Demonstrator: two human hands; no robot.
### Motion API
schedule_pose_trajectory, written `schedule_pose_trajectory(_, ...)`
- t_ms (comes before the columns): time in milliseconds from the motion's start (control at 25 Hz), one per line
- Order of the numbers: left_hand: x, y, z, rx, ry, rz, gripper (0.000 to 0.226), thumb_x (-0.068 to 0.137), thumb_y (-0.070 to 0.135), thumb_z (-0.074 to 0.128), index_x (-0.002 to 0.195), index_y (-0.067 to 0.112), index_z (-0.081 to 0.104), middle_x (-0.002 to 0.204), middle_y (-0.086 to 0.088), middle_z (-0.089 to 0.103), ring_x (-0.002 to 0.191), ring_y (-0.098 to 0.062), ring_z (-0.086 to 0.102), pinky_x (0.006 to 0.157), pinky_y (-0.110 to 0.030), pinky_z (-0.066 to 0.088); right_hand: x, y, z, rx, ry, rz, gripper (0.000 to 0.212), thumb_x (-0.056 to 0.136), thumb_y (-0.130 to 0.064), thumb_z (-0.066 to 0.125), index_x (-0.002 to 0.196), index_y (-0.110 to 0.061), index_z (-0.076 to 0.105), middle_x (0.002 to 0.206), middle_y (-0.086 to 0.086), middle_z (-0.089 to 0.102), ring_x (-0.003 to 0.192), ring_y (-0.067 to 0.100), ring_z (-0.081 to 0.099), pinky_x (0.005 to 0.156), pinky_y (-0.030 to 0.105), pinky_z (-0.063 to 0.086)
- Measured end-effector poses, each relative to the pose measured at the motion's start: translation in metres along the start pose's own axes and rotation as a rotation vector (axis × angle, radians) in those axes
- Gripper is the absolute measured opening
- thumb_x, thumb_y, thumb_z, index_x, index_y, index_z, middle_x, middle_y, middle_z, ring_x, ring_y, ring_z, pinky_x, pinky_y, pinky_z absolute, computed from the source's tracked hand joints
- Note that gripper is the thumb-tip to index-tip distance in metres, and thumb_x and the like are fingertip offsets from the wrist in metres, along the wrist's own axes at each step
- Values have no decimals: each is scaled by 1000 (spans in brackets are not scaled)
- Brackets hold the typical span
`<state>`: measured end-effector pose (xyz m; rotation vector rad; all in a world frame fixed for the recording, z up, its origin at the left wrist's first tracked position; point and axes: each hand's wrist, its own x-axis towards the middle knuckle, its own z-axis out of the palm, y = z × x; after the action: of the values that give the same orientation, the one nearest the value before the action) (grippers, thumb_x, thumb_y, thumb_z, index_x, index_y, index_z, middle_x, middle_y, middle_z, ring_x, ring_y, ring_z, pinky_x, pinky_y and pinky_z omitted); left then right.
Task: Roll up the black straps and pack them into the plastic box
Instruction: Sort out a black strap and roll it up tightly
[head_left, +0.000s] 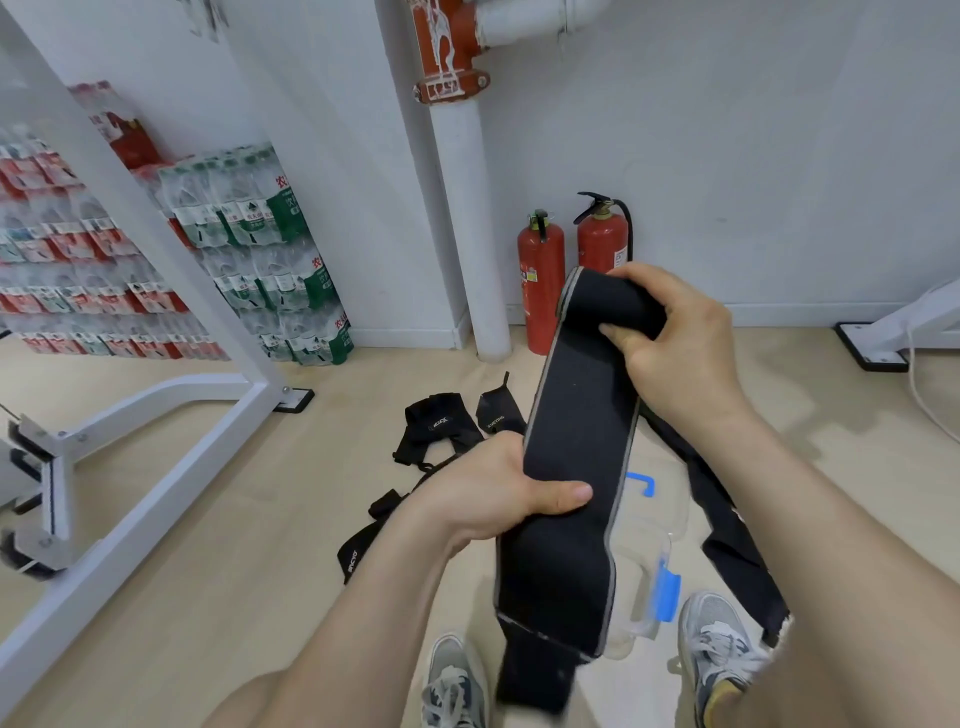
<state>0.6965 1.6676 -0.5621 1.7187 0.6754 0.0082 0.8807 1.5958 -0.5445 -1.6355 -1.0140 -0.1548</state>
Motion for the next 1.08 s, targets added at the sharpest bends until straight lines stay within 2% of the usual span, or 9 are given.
schedule_pose_trajectory(160, 9, -15, -19, 236, 0, -122, 29, 80, 16, 81, 106, 26, 72, 106, 7, 76, 103, -14, 70, 100, -35, 52, -3, -3, 3, 29, -23, -78, 44, 78, 1, 74, 115, -21, 67, 106, -7, 66, 97, 7, 58, 86, 8, 41)
schedule_pose_trajectory(240, 7, -16, -28, 582, 6, -246, 30, 79, 30, 81, 108, 23, 73, 108, 4, 75, 103, -17, 68, 96, -33, 51, -2, -5, 1, 66, -26, -85, 44, 78, 2, 74, 114, -21, 67, 107, -6, 65, 99, 7, 58, 87, 11, 43)
schedule_pose_trajectory(320, 1, -13, -34, 823, 99, -286, 57, 78, 48, 78, 126, 20, 62, 121, 4, 67, 110, -18, 62, 94, -31, 49, -1, -7, -3, 81, -46, -92, 43, 79, 2, 74, 114, -22, 67, 109, -6, 65, 101, 9, 58, 88, 12, 44)
schedule_pose_trajectory(440, -6, 4, -37, 264, 357, 107, 89, 74, 64, 70, 148, 32, 34, 142, 7, 51, 130, -9, 49, 108, -29, 40, -6, -11, -1, 75, -129, -135, 42, 79, 2, 72, 111, -24, 67, 107, -8, 65, 100, 7, 58, 88, 16, 45)
schedule_pose_trajectory(560, 2, 16, -24, -173, 421, 443, 61, 82, 70, 53, 135, 40, 46, 130, 7, 63, 122, -8, 60, 106, -34, 46, -12, -16, 6, 54, -244, -195, 40, 82, 1, 71, 112, -25, 66, 107, -9, 64, 100, 6, 58, 89, 14, 44)
schedule_pose_trajectory(720, 15, 15, -16, -259, 331, 421, 61, 77, 70, 54, 117, 25, 57, 112, -5, 69, 106, -22, 69, 93, -48, 56, -16, -22, 14, 53, -318, -286, 40, 79, 6, 67, 112, -17, 66, 106, -3, 64, 100, 10, 58, 90, 19, 46)
schedule_pose_trajectory(880, 17, 13, -17, -281, 387, 440, 36, 87, 53, 64, 106, 23, 62, 97, 1, 70, 92, -12, 69, 79, -34, 55, -21, -22, 21, 4, -404, -322, 43, 78, 4, 63, 116, -17, 61, 109, -1, 58, 102, 11, 54, 92, 20, 44)
schedule_pose_trajectory(1000, 14, 11, -19, -302, 412, 437, 28, 85, 43, 67, 105, 24, 64, 98, -3, 72, 92, -19, 71, 74, -33, 56, -20, -23, 16, 98, -610, -80, 45, 84, -7, 66, 121, -29, 54, 118, -2, 52, 107, 7, 55, 94, 14, 45)
schedule_pose_trajectory(1080, 15, 9, -22, -291, 433, 455, 17, 89, 28, 67, 105, 23, 64, 98, -6, 71, 90, -21, 70, 70, -33, 56, -19, -25, 10, 380, -768, 230, 40, 88, -27, 72, 124, -29, 57, 118, -2, 60, 104, 10, 66, 86, 26, 56)
